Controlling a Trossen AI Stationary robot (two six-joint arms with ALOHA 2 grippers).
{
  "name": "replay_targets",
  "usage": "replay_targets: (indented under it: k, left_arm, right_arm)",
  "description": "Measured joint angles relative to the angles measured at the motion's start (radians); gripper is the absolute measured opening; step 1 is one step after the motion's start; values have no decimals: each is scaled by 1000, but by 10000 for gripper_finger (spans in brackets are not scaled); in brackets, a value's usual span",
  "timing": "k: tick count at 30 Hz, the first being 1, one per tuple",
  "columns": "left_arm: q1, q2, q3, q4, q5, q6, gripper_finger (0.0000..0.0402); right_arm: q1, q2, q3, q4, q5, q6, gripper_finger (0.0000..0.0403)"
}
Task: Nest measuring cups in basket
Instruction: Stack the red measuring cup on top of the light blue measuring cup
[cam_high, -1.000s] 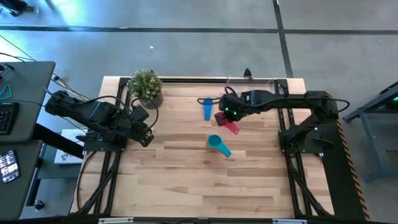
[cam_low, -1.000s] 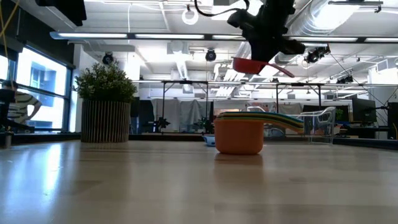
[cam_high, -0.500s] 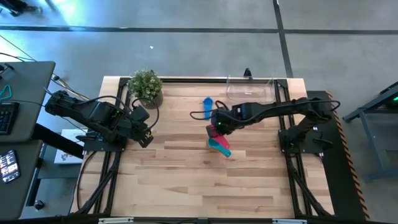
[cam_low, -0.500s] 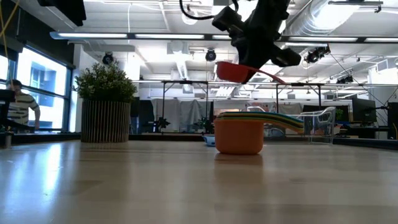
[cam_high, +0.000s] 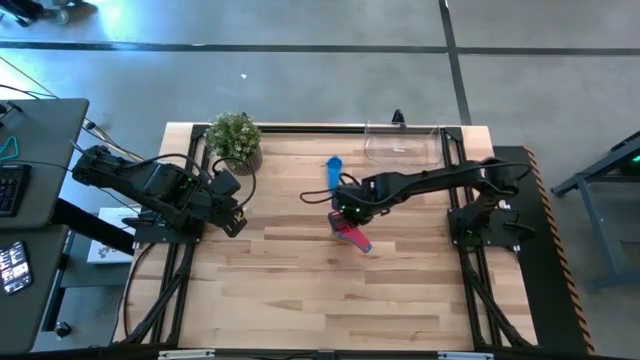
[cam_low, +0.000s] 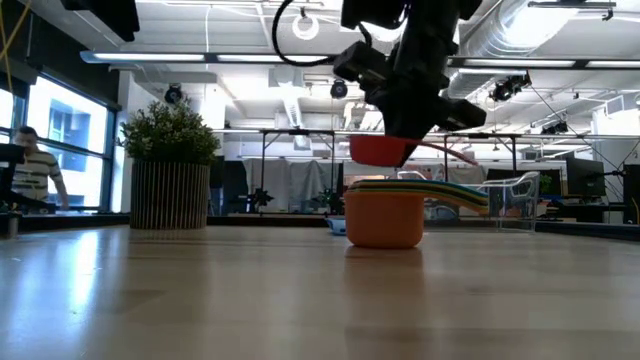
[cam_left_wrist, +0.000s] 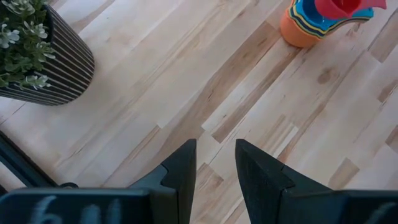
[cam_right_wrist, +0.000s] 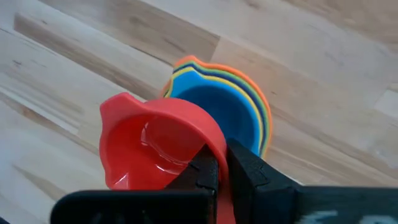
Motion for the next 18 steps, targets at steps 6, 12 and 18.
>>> replay_targets:
  k: [6,12,18]
  left_arm:
    - [0,0,0,1,0,0,104]
    - [0,0,0,4,0,0,104]
    - [0,0,0,15,0,1,104]
  right_arm:
    - [2,24,0,-5,-16,-2,5]
    - [2,29,0,-14,-17,-6,5]
    - [2,29,0,-16,2,-1,13]
